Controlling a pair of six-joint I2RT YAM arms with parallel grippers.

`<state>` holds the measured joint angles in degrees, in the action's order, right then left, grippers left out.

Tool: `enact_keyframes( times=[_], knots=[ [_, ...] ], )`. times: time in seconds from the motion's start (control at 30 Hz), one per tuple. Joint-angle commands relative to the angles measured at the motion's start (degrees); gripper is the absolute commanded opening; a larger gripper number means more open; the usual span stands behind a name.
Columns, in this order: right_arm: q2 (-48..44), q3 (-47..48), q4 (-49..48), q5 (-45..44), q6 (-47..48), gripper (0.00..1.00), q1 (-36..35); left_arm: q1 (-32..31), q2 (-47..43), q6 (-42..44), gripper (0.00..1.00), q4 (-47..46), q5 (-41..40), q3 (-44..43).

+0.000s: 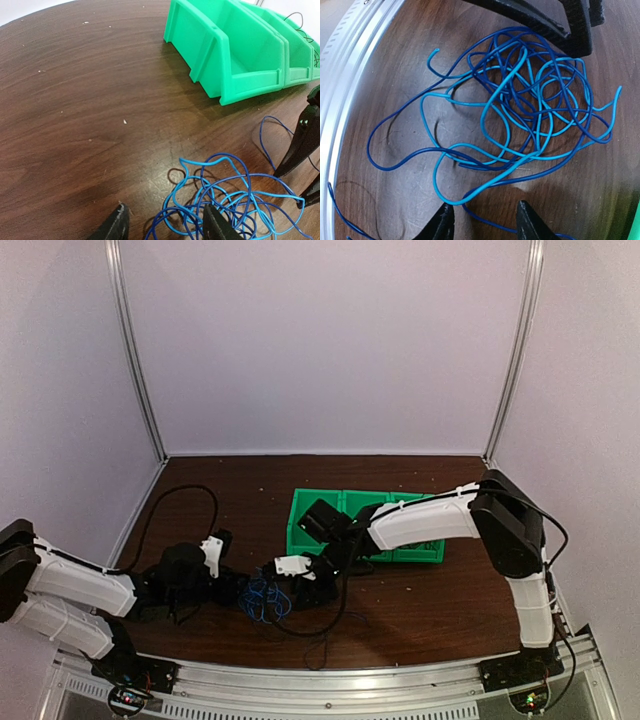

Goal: Untangle the cables

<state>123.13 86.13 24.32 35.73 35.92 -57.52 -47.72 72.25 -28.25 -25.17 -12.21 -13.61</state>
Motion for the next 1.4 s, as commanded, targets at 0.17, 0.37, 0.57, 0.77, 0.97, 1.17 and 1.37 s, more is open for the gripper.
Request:
enact_keyframes(
  times=[0.17,0.37,0.57,0.77,0.97,1.17,1.37],
  knots=[
    [0.68,-0.13,-3.53,-2.32,-1.42,0.31,-0.3,0.26,-2.25,-0.32,0.51,-0.19,-1.39,0.45],
    [0.81,-0.5,-2.69,-2.32,-1.03,0.19,-0.32,0.32,-7.79,0.44,0.52,2.47,-2.4,-0.17],
    [-4.81,0.19,1.33,-1.87,-1.18,0.04,-0.31,0.27,-11.4,4.24,0.54,1.51,3.51,-0.89],
    [-12.69,8.1,10.2,-0.25,-1.45,0.0,-0.32,0.26,-14.19,8.82,0.56,-8.09,14.0,1.68],
    [-15.02,17.94,17.13,-0.04,-1.29,0.0,-0.32,0.18,-11.06,12.24,0.57,-16.03,22.06,0.93],
    [-15.06,25.75,20.49,0.36,-1.93,0.0,-0.4,-0.04,-2.96,14.28,0.57,-20.56,27.55,-3.69],
    [-14.49,28.55,22.59,0.18,-1.83,0.0,-0.64,-1.49,5.43,14.96,0.44,-21.93,22.87,-8.29]
  ],
)
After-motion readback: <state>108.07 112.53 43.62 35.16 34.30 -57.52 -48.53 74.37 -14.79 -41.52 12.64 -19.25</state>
